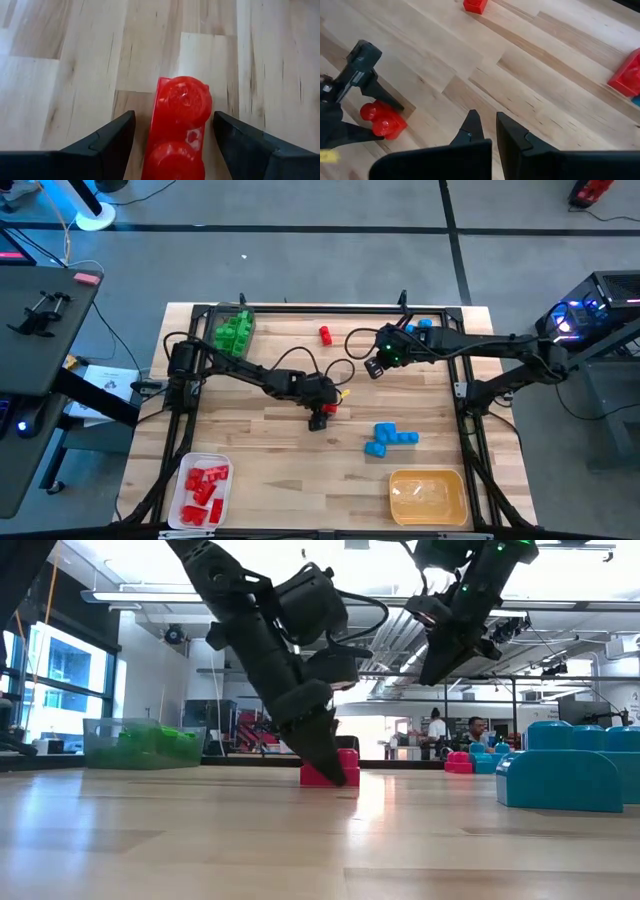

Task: Sort blocks
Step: Put the red game piece into the white bin

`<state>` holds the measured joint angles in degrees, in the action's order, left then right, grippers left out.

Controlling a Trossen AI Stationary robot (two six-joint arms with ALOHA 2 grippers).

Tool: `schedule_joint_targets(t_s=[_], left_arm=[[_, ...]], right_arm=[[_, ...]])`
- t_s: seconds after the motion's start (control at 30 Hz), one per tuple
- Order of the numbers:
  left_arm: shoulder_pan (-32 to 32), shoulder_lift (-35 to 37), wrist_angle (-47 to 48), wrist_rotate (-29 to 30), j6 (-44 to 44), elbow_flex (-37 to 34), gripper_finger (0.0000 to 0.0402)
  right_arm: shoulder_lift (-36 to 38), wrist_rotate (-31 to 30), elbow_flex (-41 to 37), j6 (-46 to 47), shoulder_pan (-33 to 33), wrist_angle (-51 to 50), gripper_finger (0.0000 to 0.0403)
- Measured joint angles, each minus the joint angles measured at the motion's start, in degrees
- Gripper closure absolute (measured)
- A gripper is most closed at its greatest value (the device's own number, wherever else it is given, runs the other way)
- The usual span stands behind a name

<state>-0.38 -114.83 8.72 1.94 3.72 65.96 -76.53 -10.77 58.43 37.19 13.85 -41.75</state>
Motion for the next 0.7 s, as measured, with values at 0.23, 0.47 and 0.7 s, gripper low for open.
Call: schedule_joint_targets(t_s=[0.23,0.47,0.7], left_arm=[[0.0,0.2,-1.0,-0.2,-2.4,-0.2,0.0175],[0.5,3.8,-0.1,-0.4,-2.0,-0.4,0.0305],[5.8,22.0,12.7,0.2,-5.1,-0.3,0.0305]], right_arm=[[0.0,-0.1,0.0,0.2,0.0,0.2,0.0403],[0.0,-0.5,0.0,-0.1,0.0,0.4,0.0403],[0.0,-1.2,0.0,-1.8,0.1,0.5,0.0403]])
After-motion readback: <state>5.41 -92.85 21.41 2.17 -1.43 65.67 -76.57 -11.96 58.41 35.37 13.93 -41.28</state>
